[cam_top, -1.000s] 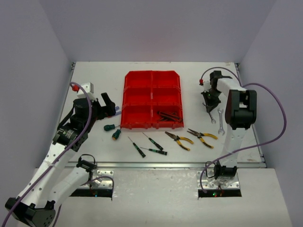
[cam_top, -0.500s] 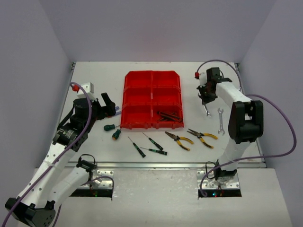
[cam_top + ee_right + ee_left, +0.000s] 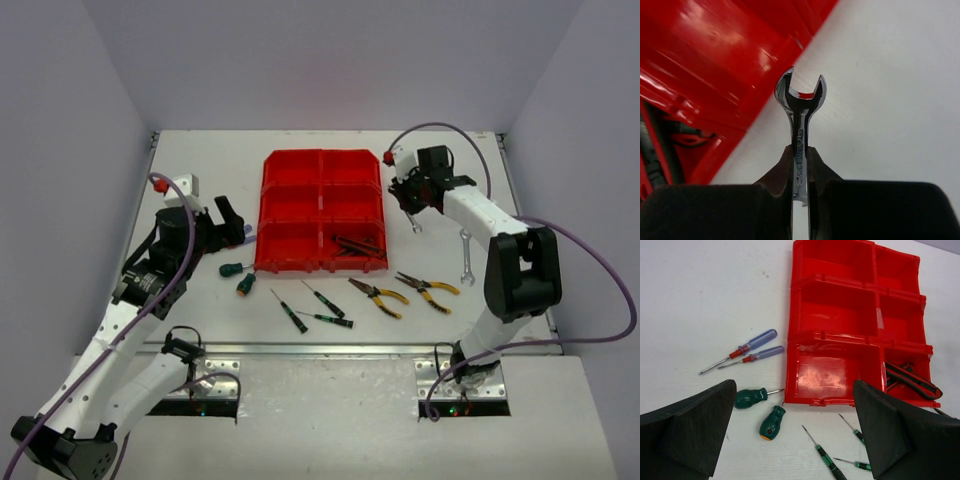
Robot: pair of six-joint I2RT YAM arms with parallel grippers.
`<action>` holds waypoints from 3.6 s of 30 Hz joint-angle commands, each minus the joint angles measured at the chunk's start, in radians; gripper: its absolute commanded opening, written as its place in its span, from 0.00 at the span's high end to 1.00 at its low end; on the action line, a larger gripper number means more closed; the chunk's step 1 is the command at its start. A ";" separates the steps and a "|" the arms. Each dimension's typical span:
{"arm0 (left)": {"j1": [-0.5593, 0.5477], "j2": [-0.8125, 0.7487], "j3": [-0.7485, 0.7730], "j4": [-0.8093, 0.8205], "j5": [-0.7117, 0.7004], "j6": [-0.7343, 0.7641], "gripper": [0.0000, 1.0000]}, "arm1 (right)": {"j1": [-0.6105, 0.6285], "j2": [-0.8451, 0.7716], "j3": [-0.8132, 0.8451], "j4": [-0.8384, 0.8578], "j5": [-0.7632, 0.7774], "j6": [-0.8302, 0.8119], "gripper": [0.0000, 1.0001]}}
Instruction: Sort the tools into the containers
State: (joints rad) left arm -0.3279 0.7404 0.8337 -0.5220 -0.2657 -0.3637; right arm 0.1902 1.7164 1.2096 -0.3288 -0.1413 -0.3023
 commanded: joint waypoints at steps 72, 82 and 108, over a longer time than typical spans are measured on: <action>-0.067 0.044 0.015 0.004 -0.023 -0.004 0.00 | -0.410 0.277 -0.037 -0.390 0.142 0.394 0.50; -0.066 0.026 0.012 0.008 -0.013 -0.001 0.00 | -0.391 0.227 -0.038 -0.285 -0.030 0.344 1.00; -0.066 0.015 0.002 0.022 -0.016 0.000 0.00 | -0.042 -0.002 0.142 0.151 -0.362 0.012 0.98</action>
State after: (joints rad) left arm -0.3855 0.7761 0.8337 -0.5426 -0.2836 -0.3645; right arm 0.0679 1.6314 1.1657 -0.2826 -0.3712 -0.1275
